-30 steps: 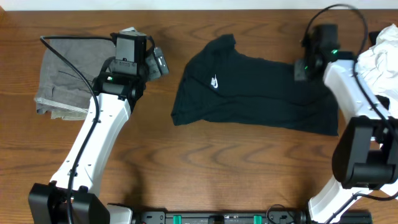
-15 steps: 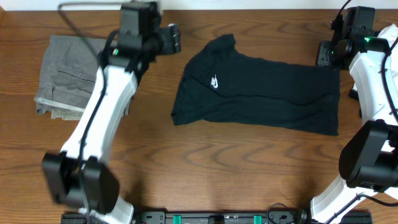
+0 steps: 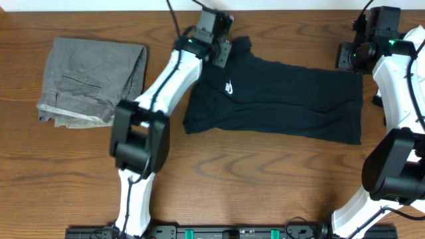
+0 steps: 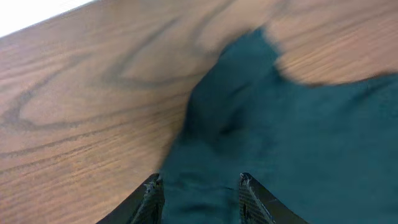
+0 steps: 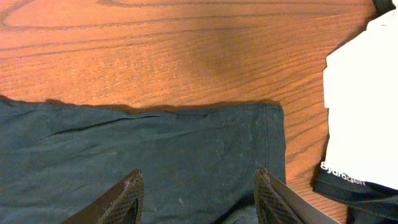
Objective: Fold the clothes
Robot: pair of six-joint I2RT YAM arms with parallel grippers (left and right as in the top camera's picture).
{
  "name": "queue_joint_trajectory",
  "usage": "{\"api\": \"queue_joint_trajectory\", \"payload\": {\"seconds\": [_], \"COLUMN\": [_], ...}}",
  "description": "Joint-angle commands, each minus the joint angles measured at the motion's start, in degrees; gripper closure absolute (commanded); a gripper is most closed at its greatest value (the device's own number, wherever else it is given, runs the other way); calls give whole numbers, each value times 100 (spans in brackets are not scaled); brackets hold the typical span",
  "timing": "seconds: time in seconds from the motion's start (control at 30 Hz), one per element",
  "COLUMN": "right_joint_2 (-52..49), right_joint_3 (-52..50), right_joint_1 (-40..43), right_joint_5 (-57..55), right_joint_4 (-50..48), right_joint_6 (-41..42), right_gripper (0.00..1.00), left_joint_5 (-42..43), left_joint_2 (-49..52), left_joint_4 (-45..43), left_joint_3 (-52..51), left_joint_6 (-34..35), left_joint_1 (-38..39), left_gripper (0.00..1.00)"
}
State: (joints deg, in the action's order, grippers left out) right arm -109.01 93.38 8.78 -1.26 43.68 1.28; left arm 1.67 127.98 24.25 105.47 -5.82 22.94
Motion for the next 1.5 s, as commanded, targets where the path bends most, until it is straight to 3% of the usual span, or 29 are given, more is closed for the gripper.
{"api": "queue_joint_trajectory", "payload": {"seconds": [0.0, 0.17, 0.47, 1.2, 1.27, 1.47], "right_joint_2": [13, 13, 13, 13, 13, 13], "right_joint_3": [57, 50, -57, -68, -68, -70], "right_joint_1": [17, 17, 22, 22, 22, 22], "right_joint_5": [20, 20, -24, -24, -22, -24], "right_joint_4": [4, 7, 2, 9, 9, 28], "right_joint_6": [35, 37, 35, 37, 37, 35], "right_gripper": [45, 45, 46, 46, 46, 46], "left_joint_5": [-474, -472, -2, 63, -52, -1438], "left_joint_2": [245, 638, 909, 1397, 1401, 1399], "left_joint_4": [-247, -708, -1298, -1729, -1731, -1628], "left_joint_3": [63, 63, 63, 61, 61, 61], "left_joint_6": [-341, -476, -463, -466, -466, -407], "left_joint_1": [-105, -105, -105, -127, -140, -188], "left_gripper": [60, 59, 46, 46, 47, 48]}}
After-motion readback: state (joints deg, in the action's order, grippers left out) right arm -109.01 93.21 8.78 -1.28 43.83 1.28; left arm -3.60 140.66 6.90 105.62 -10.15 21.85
